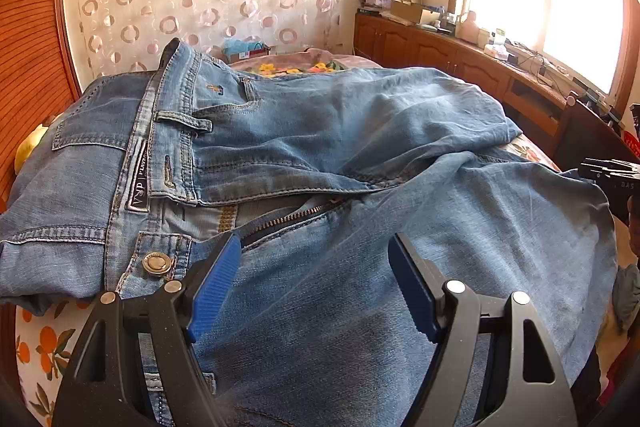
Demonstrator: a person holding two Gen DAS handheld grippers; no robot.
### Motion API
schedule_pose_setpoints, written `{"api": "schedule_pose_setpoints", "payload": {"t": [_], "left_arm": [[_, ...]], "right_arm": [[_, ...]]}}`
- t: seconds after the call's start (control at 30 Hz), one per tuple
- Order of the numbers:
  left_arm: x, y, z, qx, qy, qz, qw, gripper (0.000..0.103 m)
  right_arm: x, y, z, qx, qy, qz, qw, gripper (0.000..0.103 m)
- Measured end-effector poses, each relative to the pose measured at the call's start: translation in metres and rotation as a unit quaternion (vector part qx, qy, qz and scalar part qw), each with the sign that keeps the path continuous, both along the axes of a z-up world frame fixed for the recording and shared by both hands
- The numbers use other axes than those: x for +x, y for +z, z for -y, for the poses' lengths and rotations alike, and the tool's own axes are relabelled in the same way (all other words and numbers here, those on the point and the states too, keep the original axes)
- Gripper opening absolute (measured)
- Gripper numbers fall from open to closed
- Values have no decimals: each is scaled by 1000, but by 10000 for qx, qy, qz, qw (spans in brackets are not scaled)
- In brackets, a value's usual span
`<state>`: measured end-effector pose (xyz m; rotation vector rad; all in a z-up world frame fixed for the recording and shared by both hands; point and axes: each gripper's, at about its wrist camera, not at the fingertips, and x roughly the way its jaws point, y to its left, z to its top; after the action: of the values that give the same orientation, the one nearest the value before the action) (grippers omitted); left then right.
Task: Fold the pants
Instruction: 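Grasp the jeans leg hem with the right tool and lift it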
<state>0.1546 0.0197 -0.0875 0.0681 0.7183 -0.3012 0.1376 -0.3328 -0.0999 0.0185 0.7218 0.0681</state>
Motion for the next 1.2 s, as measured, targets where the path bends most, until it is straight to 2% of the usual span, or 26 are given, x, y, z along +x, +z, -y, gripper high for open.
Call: {"api": "schedule_pose_setpoints", "payload": {"t": [0.13, 0.33, 0.5, 0.57, 0.6, 0.7, 0.93, 1.1, 1.2], "left_arm": [[0, 0, 0, 2, 0, -10, 10000, 77], [1, -1, 1, -13, -11, -22, 10000, 77], [2, -2, 2, 7, -10, -62, 10000, 77], [2, -2, 1, 10, -7, -65, 10000, 77], [2, -2, 1, 8, -11, -65, 10000, 77], [2, -2, 1, 5, -7, -66, 10000, 77], [2, -2, 1, 4, -9, -60, 10000, 77], [2, -3, 0, -8, 6, -54, 10000, 77], [2, -3, 0, -7, 17, -52, 10000, 77]], "right_arm": [[-4, 0, 8, 11, -129, -64, 9999, 57], [1, -14, 23, 329, -19, -541, 9980, 57], [7, -15, 28, 591, -46, -491, 9970, 57], [8, -11, 28, 622, -55, -383, 9973, 57], [7, -10, 28, 618, -48, -336, 9975, 52], [3, -4, 24, 523, 9, -157, 9985, 23], [-10, 21, 18, 370, 44, 528, 9979, 21], [-18, 54, 12, 275, 3, 1282, 9914, 21], [-16, 61, 2, 82, -61, 1475, 9890, 21]]}}
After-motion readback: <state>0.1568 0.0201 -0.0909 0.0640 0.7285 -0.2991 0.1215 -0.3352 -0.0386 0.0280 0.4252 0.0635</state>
